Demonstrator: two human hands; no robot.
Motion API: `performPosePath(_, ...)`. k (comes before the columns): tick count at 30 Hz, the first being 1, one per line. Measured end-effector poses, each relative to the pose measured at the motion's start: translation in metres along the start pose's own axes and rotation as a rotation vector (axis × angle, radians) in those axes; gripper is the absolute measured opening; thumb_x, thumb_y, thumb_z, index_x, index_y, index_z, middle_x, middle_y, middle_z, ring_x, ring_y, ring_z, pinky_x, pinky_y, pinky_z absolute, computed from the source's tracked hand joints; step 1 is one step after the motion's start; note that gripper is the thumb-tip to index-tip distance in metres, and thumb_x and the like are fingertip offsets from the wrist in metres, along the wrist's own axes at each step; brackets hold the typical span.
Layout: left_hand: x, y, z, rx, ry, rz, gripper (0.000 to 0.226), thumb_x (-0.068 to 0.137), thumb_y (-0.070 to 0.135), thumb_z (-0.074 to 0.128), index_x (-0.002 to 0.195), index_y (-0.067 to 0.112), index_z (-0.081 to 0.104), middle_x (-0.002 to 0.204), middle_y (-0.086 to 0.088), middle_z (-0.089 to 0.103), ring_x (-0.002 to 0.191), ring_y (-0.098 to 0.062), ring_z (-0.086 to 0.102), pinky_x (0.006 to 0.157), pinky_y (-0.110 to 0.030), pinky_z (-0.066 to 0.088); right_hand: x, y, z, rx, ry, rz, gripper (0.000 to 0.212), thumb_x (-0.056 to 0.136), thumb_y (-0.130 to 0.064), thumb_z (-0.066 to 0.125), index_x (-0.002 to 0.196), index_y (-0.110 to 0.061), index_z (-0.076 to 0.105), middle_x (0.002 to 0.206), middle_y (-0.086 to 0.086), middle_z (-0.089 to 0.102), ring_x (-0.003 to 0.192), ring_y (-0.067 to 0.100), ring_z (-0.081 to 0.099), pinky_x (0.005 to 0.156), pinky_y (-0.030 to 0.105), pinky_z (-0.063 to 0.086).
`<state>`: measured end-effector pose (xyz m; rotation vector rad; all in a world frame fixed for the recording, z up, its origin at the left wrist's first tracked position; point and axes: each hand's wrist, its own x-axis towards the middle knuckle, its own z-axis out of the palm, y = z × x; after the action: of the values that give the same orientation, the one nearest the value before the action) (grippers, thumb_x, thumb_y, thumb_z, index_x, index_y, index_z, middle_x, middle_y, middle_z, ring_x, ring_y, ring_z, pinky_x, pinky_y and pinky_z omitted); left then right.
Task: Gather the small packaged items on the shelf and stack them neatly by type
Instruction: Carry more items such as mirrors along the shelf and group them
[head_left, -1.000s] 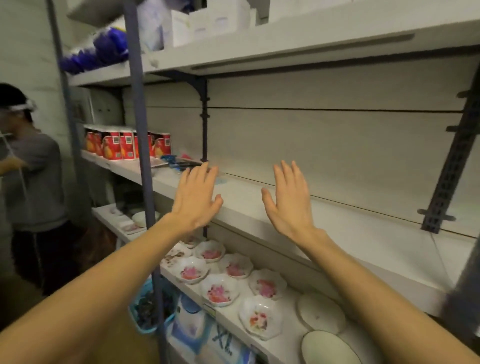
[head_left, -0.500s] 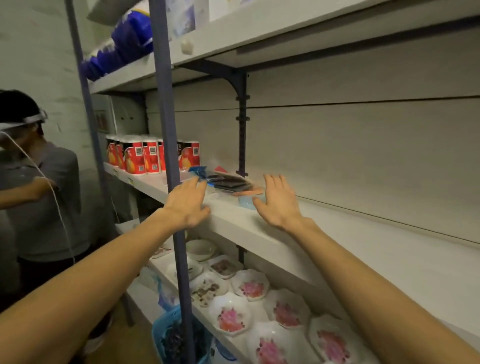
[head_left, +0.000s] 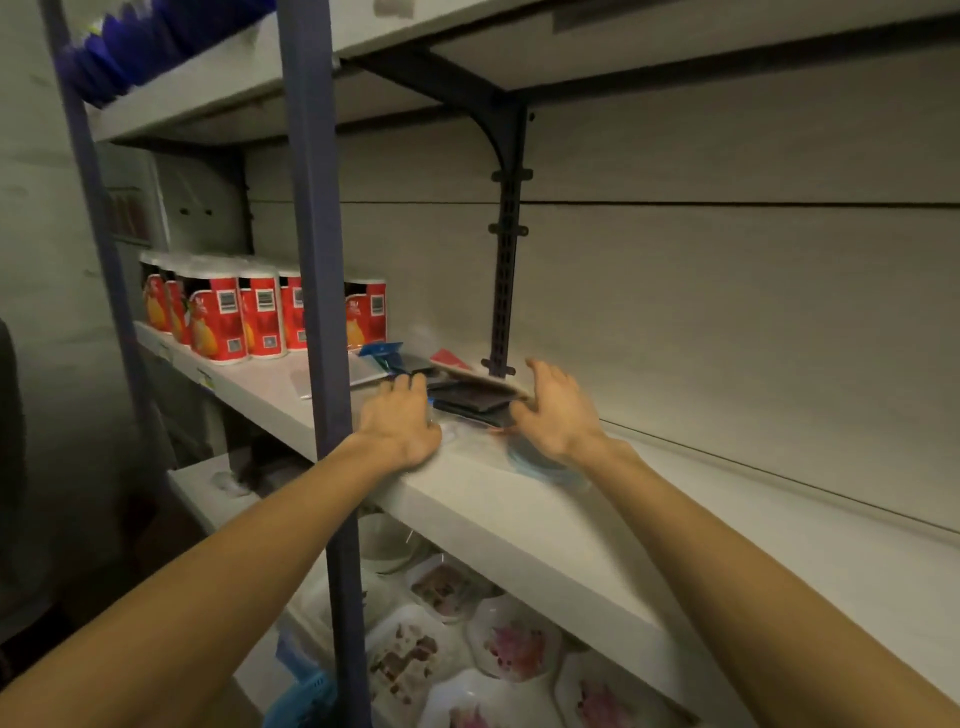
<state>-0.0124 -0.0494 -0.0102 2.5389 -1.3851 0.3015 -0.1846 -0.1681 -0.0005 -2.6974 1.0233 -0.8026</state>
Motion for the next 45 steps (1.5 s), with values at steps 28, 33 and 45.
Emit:
performPosePath(28,0.053,-0.005,0.035,-0.187,0.231,0.491,0.028,0.087,0.032,0.058,0.114,0.025,0.059,0.102,-0.007,0.071,0.096,-0.035,0.064,0.072,-0.038,0.045,-0.007,0.024,0.013,-0.152,0.354,0.260,0.023,0.096,-0.032,0.054,0.112,-0.027,0.069,0.100,0.006,0.076,0.096,0.036,0.067,0.077,0.041,0.053)
performPosePath(33,0.052,0.005,0.026,-0.306,0.427,0.551,0.022,0.088,0.020,0.056,0.108,0.023,0.066,0.092,-0.004,0.074,0.086,-0.032,0.066,0.062,-0.036,0.037,-0.034,0.033,-0.004,-0.009,0.508,0.327,0.020,0.097,-0.035,0.057,0.102,-0.023,0.073,0.092,-0.002,0.077,0.087,0.022,0.072,0.073,0.035,0.055)
performPosePath(45,0.005,0.057,-0.035,-0.733,0.505,0.536,0.017,0.098,0.036,0.058,0.096,0.019,0.058,0.088,-0.009,0.071,0.079,-0.038,0.061,0.061,-0.038,0.040,-0.116,0.019,-0.060,0.393,0.791,0.387,0.024,0.099,-0.040,0.054,0.092,-0.020,0.066,0.076,0.001,0.071,0.067,0.018,0.070,0.064,0.052,0.059)
